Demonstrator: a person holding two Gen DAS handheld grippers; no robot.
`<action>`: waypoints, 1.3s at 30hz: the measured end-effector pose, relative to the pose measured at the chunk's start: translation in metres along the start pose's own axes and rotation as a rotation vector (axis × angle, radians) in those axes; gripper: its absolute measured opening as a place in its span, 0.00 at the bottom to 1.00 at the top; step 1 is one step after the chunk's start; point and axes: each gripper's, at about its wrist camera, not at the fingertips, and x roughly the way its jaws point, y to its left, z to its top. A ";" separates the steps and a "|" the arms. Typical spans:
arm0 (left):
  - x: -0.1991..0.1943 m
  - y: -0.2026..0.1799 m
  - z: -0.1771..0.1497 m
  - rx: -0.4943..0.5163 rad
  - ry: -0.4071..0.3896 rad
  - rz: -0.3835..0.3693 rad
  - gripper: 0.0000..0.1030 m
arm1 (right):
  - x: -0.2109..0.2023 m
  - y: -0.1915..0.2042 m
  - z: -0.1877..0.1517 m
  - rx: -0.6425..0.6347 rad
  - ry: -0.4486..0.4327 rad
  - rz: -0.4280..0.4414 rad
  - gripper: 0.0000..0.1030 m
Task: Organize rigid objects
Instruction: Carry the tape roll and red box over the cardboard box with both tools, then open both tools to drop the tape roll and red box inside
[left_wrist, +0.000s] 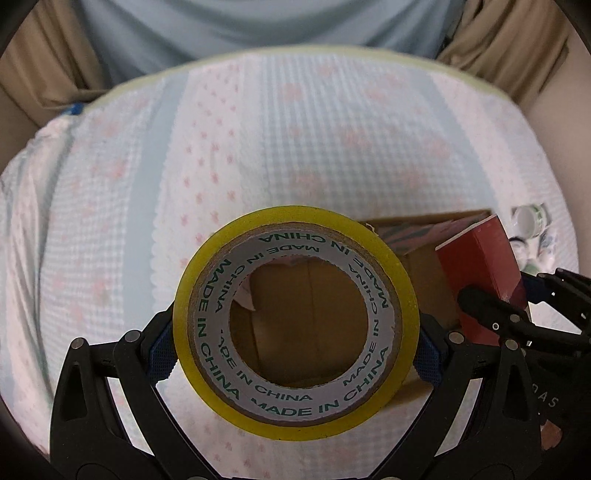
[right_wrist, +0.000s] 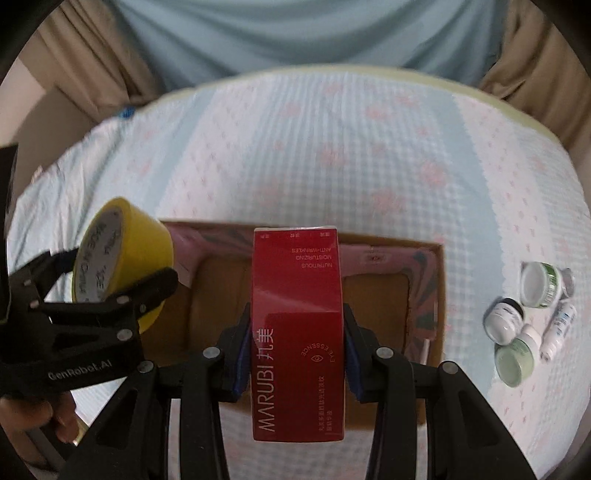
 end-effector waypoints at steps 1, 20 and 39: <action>0.012 0.001 0.001 -0.009 0.018 -0.003 0.95 | 0.013 -0.003 0.000 -0.020 0.019 0.001 0.37; 0.093 -0.017 0.006 -0.018 0.206 -0.013 0.99 | 0.098 -0.008 -0.023 -0.275 0.191 0.025 1.00; 0.009 -0.011 -0.008 -0.056 0.086 0.015 0.99 | 0.025 -0.013 -0.075 -0.214 0.096 0.033 1.00</action>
